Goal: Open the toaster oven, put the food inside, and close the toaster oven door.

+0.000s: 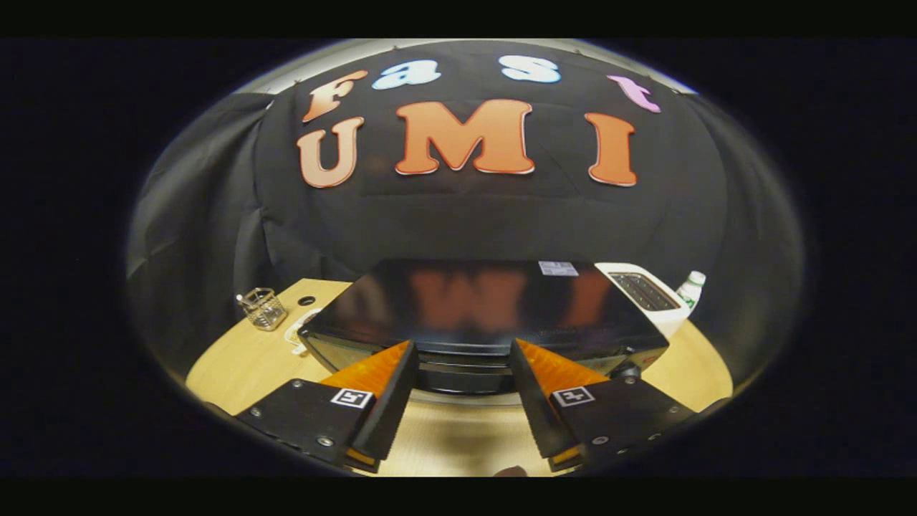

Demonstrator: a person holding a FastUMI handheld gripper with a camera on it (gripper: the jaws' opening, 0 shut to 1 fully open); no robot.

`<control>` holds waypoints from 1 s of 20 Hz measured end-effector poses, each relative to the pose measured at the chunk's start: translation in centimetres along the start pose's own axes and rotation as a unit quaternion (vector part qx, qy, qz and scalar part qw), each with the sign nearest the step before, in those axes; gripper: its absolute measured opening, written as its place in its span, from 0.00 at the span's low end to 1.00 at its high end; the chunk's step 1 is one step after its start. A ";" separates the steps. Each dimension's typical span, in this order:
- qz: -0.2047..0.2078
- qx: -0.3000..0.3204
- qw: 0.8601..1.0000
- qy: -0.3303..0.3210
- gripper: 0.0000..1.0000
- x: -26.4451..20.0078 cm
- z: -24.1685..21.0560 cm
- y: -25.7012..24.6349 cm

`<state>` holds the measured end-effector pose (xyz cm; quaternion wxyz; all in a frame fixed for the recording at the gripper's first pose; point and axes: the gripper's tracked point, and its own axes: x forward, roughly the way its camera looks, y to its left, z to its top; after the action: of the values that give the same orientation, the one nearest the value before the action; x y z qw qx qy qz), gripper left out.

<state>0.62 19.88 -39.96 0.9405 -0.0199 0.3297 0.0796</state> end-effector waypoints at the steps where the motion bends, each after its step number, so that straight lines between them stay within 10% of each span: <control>1: 0.005 -0.010 1.000 -0.002 0.73 -0.4 -0.4 0.2; 20: 0.088 -0.078 0.969 0.218 0.70 -8.0 -17.1 2.5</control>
<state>-16.48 19.69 -48.26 0.8308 -0.0810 0.5199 0.1814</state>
